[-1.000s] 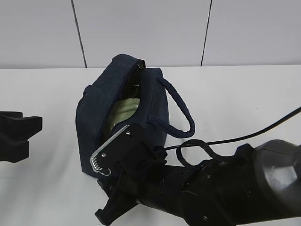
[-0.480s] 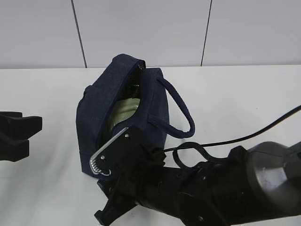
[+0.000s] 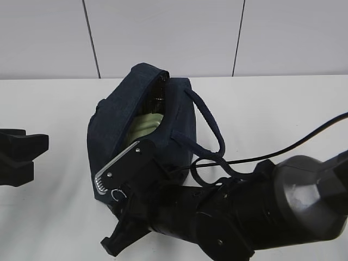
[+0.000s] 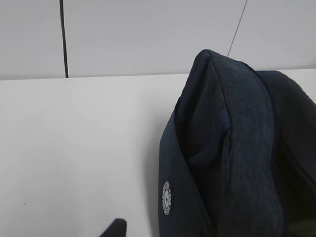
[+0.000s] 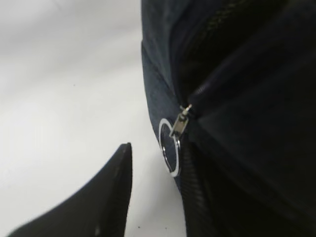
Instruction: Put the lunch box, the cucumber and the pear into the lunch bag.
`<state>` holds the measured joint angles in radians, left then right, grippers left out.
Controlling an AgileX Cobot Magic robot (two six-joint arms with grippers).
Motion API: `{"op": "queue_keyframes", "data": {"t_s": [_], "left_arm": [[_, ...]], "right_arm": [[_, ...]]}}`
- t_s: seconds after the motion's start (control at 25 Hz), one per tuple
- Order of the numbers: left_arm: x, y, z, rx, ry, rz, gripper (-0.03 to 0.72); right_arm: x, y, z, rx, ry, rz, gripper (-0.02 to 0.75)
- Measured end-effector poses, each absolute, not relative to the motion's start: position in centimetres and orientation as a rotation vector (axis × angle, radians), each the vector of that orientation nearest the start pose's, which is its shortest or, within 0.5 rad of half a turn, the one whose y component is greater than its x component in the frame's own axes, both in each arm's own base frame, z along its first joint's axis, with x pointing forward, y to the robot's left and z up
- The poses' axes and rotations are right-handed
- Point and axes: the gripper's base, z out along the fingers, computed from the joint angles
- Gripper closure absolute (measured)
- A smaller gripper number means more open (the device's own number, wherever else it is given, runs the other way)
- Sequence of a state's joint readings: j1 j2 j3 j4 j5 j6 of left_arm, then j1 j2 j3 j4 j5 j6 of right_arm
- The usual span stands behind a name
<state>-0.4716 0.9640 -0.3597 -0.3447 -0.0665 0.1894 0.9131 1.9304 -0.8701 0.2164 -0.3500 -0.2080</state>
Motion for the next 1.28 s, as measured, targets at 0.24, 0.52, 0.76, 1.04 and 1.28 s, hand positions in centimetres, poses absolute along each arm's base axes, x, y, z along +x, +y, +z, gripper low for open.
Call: {"op": "queue_keyframes", "data": {"t_s": [0.24,0.52,0.76,1.04,1.28], "left_arm": [[16.24,-8.05,23.21,0.309,2.022,-0.371,0.412],[16.24,-8.05,23.21,0.308,2.022,-0.372,0.412],[16.24,-8.05,23.21,0.308,2.022,-0.372,0.412],[16.24,-8.05,23.21,0.308,2.022,-0.372,0.412],[16.24,-8.05,23.22,0.308,2.022,-0.372,0.412]], "right_arm": [[22.96,28.68,12.42,-0.958,2.032,0.421,0.49],[22.95,28.67,12.35,-0.962,2.034,0.419,0.538],[22.95,28.67,12.35,-0.963,2.033,0.418,0.671],[22.99,28.62,12.25,-0.958,2.039,0.41,0.738],[22.86,28.45,12.56,-0.963,2.062,0.404,0.738]]}}
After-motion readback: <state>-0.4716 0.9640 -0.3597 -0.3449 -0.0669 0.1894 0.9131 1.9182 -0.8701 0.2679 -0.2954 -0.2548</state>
